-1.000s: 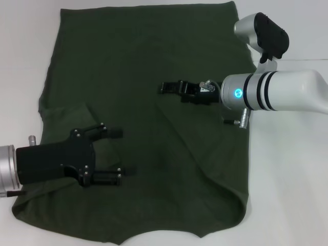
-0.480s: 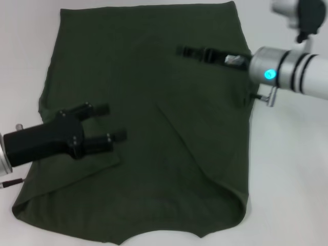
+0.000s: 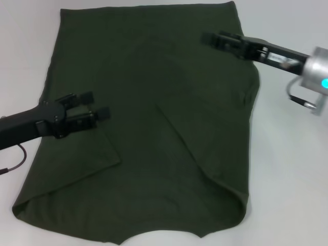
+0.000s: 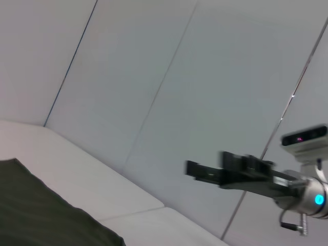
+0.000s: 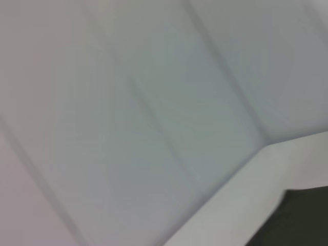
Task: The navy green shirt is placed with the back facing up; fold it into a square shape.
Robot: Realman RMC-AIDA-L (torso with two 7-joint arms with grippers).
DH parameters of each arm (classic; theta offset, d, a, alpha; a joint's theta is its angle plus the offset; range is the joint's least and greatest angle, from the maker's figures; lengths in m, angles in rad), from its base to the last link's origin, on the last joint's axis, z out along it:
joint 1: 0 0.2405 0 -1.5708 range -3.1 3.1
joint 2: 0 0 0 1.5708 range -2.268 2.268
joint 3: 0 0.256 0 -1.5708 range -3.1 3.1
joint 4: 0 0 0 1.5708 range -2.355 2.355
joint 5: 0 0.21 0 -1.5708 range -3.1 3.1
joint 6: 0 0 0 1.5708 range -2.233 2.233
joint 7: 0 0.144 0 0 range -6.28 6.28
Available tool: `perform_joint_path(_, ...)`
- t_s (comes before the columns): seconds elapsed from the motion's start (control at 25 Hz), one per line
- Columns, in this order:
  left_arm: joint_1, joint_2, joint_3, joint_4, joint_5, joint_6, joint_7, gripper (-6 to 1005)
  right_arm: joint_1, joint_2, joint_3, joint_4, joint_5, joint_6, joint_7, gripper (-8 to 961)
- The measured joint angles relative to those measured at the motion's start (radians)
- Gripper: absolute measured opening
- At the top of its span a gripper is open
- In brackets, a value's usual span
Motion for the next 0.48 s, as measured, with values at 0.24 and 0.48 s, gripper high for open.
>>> perform_joint_path(0.24, -0.001, 0.005, 0.008, 0.07, 0.058, 0.01, -0.153, 951, -0.01, -0.079, -0.002, -0.007, -0.094, -0.135, 0.024, 897)
perform_joint_path(0.48, -0.005, 0.025, 0.004, 0.16, 0.17, 0.007, -0.282, 951, -0.018, -0.103, 0.003, -0.051, -0.23, -0.191, 0.024, 897)
